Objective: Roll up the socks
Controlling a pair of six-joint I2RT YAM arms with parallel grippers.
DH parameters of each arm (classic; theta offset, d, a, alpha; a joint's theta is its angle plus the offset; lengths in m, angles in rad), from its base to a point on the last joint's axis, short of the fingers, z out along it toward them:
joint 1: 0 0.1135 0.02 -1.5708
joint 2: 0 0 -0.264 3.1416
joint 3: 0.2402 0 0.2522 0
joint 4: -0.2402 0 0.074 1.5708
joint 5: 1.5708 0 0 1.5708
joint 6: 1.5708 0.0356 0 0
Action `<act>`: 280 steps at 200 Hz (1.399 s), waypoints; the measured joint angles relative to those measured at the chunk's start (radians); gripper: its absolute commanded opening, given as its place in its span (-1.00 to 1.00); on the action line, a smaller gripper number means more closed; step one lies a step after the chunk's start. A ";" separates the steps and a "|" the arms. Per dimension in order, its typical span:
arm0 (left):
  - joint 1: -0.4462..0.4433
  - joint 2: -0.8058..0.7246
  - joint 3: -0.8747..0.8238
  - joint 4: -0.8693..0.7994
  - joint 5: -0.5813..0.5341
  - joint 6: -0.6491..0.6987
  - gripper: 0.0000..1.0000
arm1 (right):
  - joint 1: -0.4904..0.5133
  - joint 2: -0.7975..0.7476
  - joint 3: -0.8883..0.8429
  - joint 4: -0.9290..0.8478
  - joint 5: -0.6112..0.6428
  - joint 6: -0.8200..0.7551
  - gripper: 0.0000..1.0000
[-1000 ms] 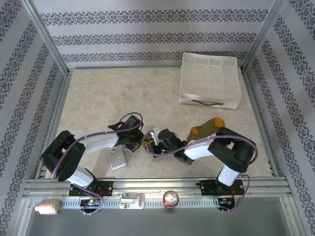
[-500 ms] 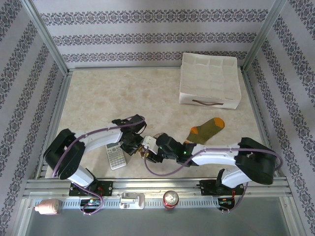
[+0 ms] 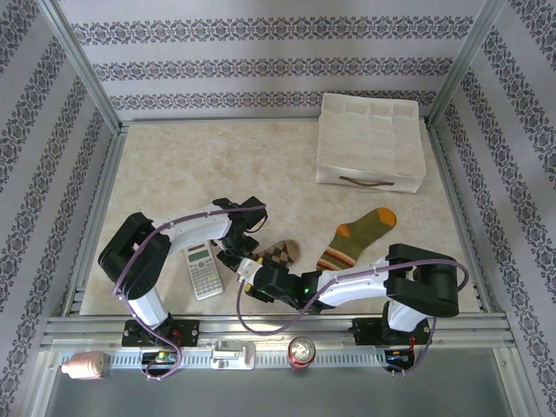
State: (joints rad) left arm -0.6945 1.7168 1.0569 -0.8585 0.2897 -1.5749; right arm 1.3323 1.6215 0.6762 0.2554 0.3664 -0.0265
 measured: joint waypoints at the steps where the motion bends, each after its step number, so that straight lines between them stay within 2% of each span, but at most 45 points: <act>1: 0.000 0.001 0.000 -0.001 0.000 0.000 -1.00 | 0.001 0.003 0.002 0.001 0.001 0.001 0.16; 22: 0.001 0.014 0.016 -0.017 0.004 0.007 -1.00 | 0.001 0.059 0.033 -0.003 0.024 0.003 0.02; 38: 0.001 0.021 0.022 -0.024 0.002 0.023 -1.00 | 0.001 0.103 0.060 -0.020 0.045 0.011 -0.17; 58: 0.010 0.023 0.022 -0.028 0.003 0.041 -1.00 | 0.005 0.119 0.085 -0.046 0.069 0.038 -0.59; 69: 0.014 0.023 0.022 -0.029 0.002 0.046 -0.93 | 0.011 0.124 0.096 -0.059 0.081 0.050 -0.80; 79: 0.016 0.021 0.022 -0.029 -0.001 0.047 -0.73 | 0.014 0.128 0.106 -0.073 0.088 0.056 -0.99; 115: 0.029 -0.043 -0.022 0.008 -0.010 0.048 0.34 | 0.012 0.124 0.098 -0.062 0.073 0.095 -1.00; 123: 0.037 -0.073 -0.041 0.025 -0.011 0.045 0.47 | 0.011 0.113 0.082 -0.040 0.057 0.108 -1.00; 137: 0.061 -0.144 -0.076 0.055 -0.007 0.042 0.55 | 0.003 0.091 0.031 0.013 0.013 0.145 -1.00; 164: 0.122 -0.288 -0.146 0.151 0.001 0.047 0.56 | -0.043 0.053 -0.080 0.174 -0.086 0.235 -1.00; 187: 0.146 -0.332 -0.193 0.234 0.012 0.069 0.47 | -0.076 0.038 -0.164 0.309 -0.156 0.306 -1.00; 207: 0.146 -0.342 -0.238 0.322 0.045 0.100 0.39 | -0.116 0.036 -0.238 0.442 -0.231 0.367 -1.00; 247: 0.123 -0.344 -0.289 0.395 0.076 0.140 0.01 | -0.177 0.072 -0.325 0.645 -0.355 0.466 -1.00; 280: 0.070 -0.372 -0.306 0.400 0.073 0.175 -0.02 | -0.187 0.111 -0.354 0.749 -0.375 0.533 -1.00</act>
State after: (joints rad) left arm -0.6243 1.3449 0.7513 -0.4587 0.3626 -1.3998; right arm 1.1450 1.7325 0.3225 1.0046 -0.0082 0.5068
